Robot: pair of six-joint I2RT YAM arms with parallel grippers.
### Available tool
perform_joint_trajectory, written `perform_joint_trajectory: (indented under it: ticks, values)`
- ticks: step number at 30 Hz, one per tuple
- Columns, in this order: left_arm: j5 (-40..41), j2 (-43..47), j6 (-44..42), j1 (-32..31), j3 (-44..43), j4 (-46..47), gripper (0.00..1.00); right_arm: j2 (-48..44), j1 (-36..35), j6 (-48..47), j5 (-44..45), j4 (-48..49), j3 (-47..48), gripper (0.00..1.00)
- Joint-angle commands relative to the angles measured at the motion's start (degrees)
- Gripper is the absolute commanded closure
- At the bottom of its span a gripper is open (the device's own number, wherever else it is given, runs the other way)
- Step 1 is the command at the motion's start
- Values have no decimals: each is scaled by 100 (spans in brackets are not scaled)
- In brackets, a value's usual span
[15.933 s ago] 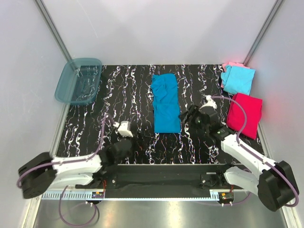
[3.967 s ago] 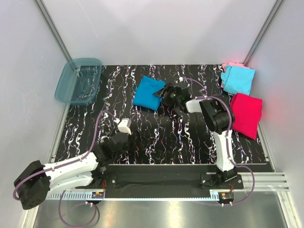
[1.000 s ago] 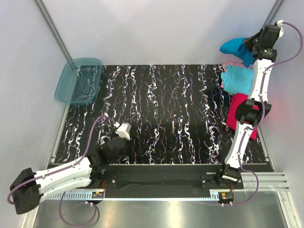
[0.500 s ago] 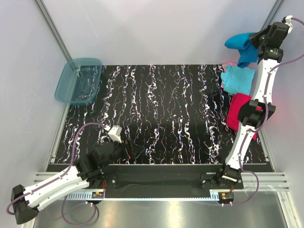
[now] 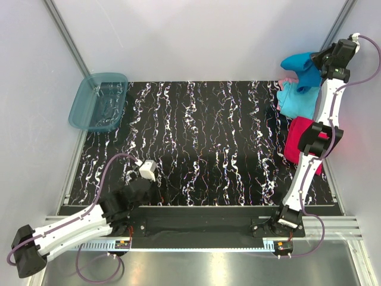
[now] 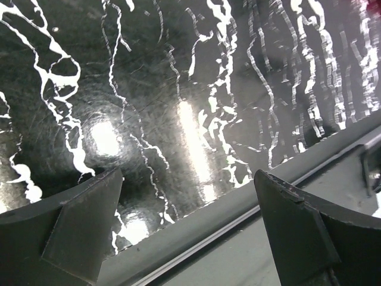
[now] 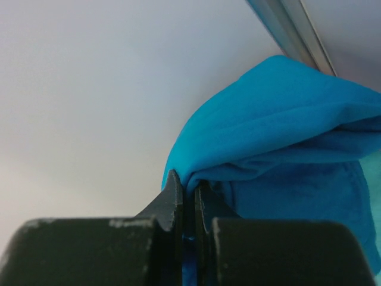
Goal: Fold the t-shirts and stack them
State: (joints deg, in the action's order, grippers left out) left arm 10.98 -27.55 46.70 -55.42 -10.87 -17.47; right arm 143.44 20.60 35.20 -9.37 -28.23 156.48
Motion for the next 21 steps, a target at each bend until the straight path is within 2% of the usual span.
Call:
perform_joint_trajectory:
  ticks: [1, 10, 15, 17, 19, 20, 21]
  values:
    - [79, -206, -117, -22, -354, 385, 1, 184, 277, 162, -302, 766, 392, 100]
    - [79, -830, -82, -22, -582, 631, 1, 765, 559, 523, -681, 924, 497, 100]
    - [79, -796, -73, -22, -662, 658, 1, 774, 550, 427, -725, 337, 287, 100]
    - [106, -673, -99, -22, -635, 640, 1, 390, 524, 347, -594, 387, -431, 100]
    - [123, -585, -126, -22, -644, 579, 1, -146, 445, 225, -453, 912, -1457, 100]
    - [123, -463, -126, -22, -644, 518, 1, -558, 436, 198, -278, 1264, -2324, 100]
    - [123, -392, -134, -22, -635, 482, 1, -675, 453, 215, -242, 1302, -2585, 100]
